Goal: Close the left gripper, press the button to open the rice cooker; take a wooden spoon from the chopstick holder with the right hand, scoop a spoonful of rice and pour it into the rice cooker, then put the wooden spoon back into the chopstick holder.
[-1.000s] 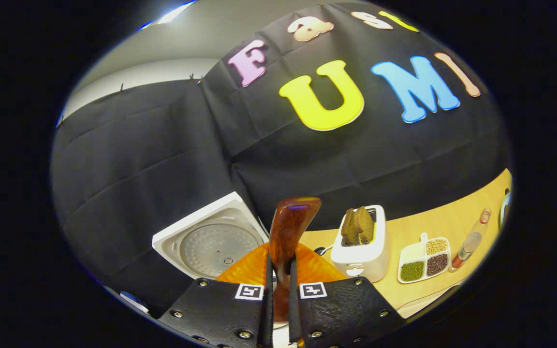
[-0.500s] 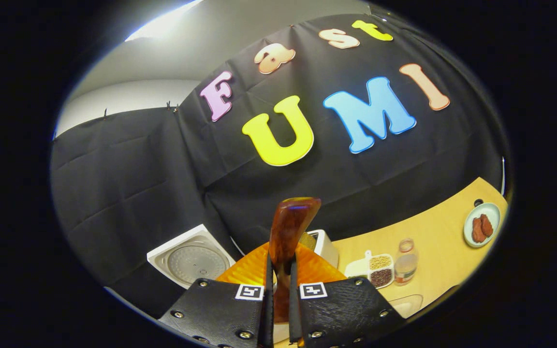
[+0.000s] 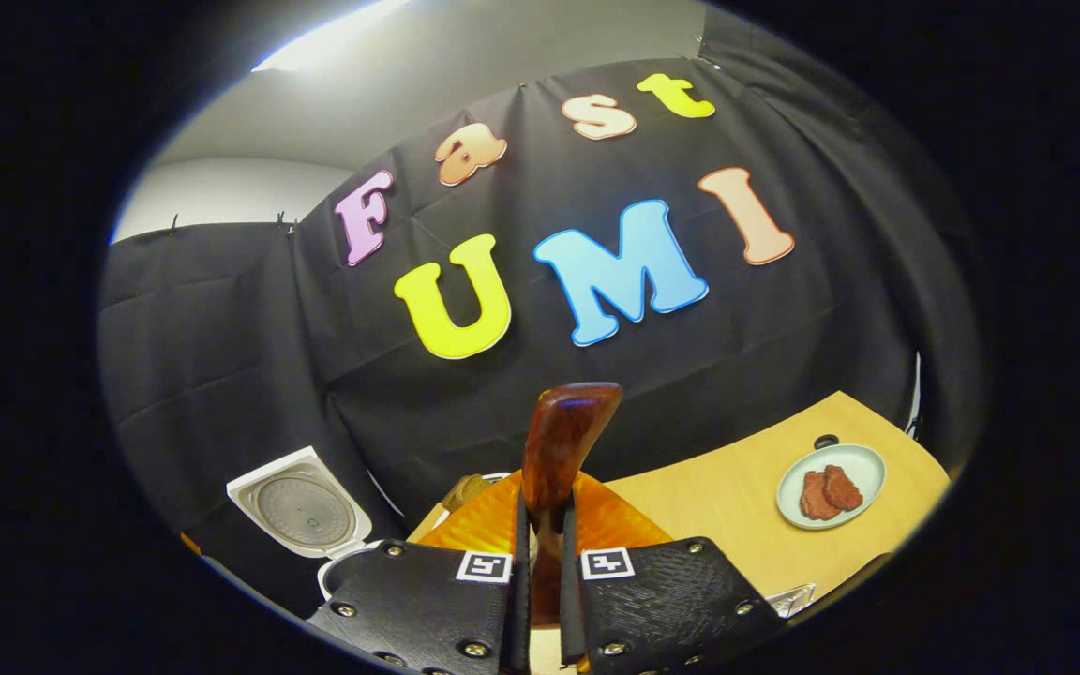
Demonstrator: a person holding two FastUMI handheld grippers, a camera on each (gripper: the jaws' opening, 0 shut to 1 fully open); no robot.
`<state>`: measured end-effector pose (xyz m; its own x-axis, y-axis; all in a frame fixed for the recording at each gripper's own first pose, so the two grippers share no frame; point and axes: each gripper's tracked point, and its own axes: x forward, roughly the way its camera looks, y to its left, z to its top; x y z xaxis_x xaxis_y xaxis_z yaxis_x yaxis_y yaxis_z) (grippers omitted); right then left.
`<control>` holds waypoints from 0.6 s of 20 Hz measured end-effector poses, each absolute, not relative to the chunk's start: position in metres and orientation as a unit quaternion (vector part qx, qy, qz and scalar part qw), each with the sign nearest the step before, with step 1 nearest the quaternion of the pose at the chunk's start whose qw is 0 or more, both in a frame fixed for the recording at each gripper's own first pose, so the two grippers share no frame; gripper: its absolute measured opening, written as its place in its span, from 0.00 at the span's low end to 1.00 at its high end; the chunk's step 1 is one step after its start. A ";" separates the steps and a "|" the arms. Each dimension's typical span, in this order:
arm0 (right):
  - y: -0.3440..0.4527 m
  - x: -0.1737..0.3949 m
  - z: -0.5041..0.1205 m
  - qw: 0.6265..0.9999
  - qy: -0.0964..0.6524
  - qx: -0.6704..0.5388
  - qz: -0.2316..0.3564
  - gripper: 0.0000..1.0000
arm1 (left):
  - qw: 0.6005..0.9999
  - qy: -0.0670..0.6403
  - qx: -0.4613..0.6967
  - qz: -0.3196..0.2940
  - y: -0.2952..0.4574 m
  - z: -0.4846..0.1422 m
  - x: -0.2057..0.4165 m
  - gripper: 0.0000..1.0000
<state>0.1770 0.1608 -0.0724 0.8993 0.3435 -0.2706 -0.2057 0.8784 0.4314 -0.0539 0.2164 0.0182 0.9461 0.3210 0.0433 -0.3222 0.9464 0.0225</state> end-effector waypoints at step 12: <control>0.031 0.156 -0.135 0.958 0.202 0.197 0.044 0.13 | 0.994 -0.022 0.028 0.104 0.134 0.030 -0.023 0.97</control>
<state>0.1556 0.0307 -0.1349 0.9148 0.1644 -0.3690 -0.0052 0.9182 0.3962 -0.0235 0.1336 0.0303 0.9776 0.2046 0.0488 -0.2070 0.9770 0.0513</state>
